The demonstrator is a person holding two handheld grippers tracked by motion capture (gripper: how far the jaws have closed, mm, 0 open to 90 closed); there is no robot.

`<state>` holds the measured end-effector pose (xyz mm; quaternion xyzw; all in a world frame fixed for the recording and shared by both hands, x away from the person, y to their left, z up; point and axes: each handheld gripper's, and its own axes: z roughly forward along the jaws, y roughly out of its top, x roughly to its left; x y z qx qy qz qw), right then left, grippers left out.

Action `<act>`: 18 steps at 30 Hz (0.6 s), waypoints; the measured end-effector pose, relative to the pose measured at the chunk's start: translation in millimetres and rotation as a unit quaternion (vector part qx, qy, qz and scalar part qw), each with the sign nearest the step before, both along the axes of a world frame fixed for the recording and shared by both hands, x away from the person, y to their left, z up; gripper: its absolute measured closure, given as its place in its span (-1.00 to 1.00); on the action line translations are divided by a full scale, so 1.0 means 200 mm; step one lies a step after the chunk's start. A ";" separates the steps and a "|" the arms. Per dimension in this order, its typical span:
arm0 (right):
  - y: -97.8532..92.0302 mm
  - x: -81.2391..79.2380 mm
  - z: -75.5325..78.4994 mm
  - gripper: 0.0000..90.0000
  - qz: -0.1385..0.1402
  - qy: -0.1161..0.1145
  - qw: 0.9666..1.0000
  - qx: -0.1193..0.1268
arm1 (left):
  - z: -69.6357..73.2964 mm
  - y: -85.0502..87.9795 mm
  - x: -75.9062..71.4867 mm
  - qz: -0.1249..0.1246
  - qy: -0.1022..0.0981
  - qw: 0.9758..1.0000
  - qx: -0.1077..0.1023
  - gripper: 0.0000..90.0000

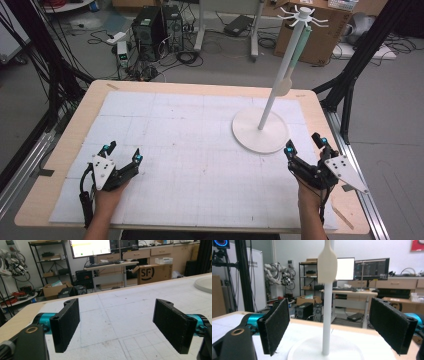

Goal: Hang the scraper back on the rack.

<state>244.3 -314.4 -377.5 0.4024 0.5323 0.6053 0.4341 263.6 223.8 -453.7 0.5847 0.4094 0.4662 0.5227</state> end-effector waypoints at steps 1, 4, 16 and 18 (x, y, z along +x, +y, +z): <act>-0.01 -0.01 -0.02 -0.63 0.000 0.004 1.000 -0.002 | 0.00 0.00 0.00 0.000 0.000 1.000 0.000 -0.51; -0.02 -0.03 -0.08 -0.63 0.002 0.013 1.000 0.002 | 0.00 0.00 0.00 0.000 0.000 1.000 0.000 -0.51; -0.01 -0.02 -0.25 -0.63 0.020 0.045 0.999 -0.004 | 0.00 0.00 0.00 0.001 0.000 1.000 0.000 -0.51; -0.01 -0.02 -0.27 -0.63 0.019 0.050 0.999 -0.006 | 0.00 0.00 0.00 0.000 0.000 1.000 0.000 -0.51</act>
